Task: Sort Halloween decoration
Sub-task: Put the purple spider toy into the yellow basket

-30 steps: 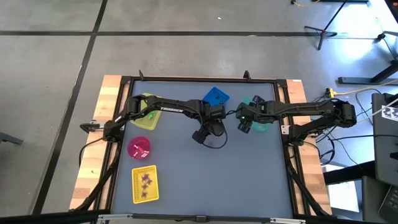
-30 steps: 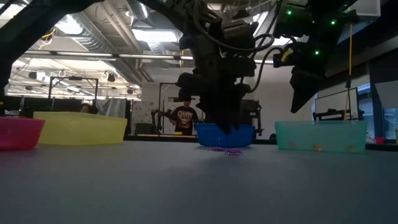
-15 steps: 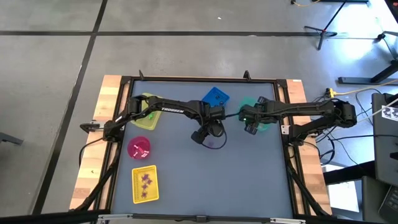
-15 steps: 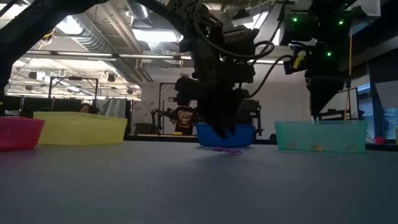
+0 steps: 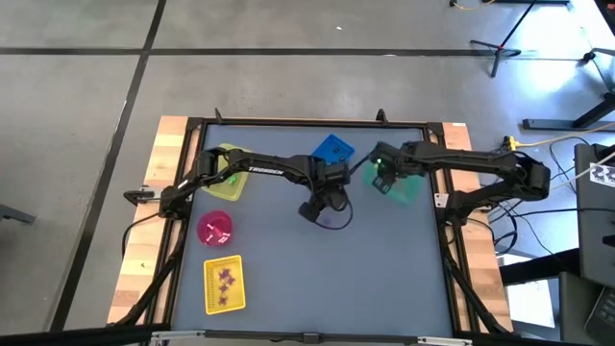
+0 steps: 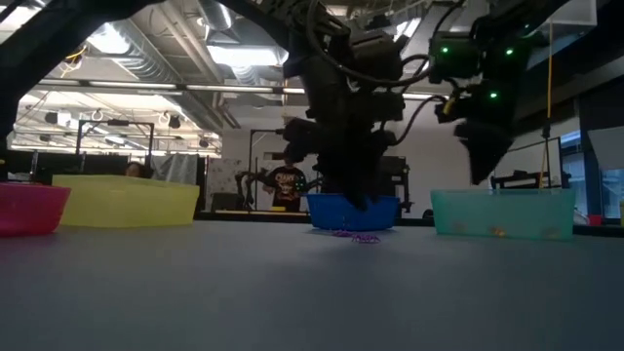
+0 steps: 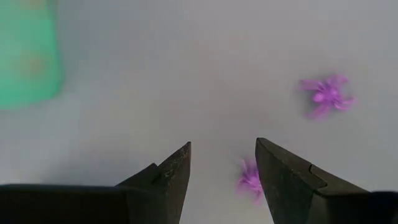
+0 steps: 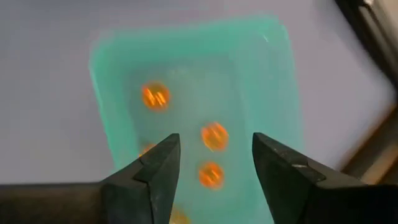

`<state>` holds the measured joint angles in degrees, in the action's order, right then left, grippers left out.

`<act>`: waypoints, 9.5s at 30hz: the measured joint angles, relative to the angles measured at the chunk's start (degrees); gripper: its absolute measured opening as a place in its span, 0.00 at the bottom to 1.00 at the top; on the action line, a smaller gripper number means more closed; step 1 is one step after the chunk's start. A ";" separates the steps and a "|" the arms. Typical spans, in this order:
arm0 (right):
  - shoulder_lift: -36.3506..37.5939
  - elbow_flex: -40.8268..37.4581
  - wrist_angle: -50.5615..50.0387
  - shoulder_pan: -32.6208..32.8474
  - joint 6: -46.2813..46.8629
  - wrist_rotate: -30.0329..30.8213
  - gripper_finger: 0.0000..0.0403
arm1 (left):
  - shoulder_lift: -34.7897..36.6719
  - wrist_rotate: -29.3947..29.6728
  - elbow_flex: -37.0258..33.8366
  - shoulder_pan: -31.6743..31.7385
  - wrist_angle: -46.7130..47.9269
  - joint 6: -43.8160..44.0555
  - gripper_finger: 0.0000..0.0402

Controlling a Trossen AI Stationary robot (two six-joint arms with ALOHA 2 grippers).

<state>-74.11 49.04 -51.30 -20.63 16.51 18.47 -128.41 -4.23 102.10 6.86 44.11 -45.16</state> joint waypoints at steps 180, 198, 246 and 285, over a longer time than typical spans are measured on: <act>21.11 -4.90 -10.07 13.12 7.18 -13.54 0.50 | -3.11 -0.31 -0.15 2.94 6.93 4.60 0.23; 21.11 -4.85 -10.08 13.11 7.18 -13.54 0.50 | -3.11 0.90 -0.17 1.11 6.93 5.98 0.23; 21.09 -4.85 -9.65 13.12 7.18 -13.54 0.50 | -2.31 5.04 1.02 -0.75 11.98 15.12 0.23; 21.09 -4.85 -9.67 13.10 7.15 -13.52 0.50 | -2.19 1.38 -2.36 0.84 7.92 15.05 0.20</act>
<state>-53.01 44.18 -60.97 -7.53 23.66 4.94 -130.61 -2.85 99.74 7.70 52.03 -30.11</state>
